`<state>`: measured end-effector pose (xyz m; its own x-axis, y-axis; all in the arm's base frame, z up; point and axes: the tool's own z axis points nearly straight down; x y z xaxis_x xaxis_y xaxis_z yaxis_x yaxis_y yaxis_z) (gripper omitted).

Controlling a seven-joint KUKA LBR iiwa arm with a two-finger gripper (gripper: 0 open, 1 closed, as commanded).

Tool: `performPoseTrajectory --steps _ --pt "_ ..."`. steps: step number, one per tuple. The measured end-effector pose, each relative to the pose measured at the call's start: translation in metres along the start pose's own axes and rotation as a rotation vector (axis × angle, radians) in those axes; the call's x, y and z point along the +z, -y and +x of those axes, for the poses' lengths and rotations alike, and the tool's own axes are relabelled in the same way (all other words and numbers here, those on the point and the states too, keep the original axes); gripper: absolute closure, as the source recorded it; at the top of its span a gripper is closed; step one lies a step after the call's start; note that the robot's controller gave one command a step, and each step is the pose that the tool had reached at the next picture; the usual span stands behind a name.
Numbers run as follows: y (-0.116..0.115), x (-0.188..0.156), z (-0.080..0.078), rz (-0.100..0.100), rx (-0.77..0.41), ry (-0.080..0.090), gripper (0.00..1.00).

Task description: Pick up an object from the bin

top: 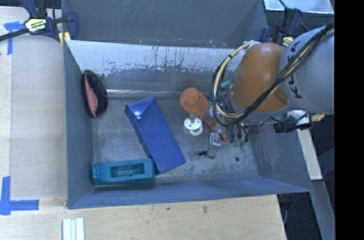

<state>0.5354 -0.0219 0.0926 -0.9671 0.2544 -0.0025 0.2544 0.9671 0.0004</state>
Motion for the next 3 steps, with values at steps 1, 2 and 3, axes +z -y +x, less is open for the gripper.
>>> performPoseTrajectory --steps 1,2,3 --pt "-0.010 0.003 -0.025 0.000 0.061 0.000 0.00" --pt "-0.032 0.016 -0.062 -0.001 0.181 0.003 1.00" --pt "-0.032 0.016 -0.062 -0.001 0.180 0.003 1.00"
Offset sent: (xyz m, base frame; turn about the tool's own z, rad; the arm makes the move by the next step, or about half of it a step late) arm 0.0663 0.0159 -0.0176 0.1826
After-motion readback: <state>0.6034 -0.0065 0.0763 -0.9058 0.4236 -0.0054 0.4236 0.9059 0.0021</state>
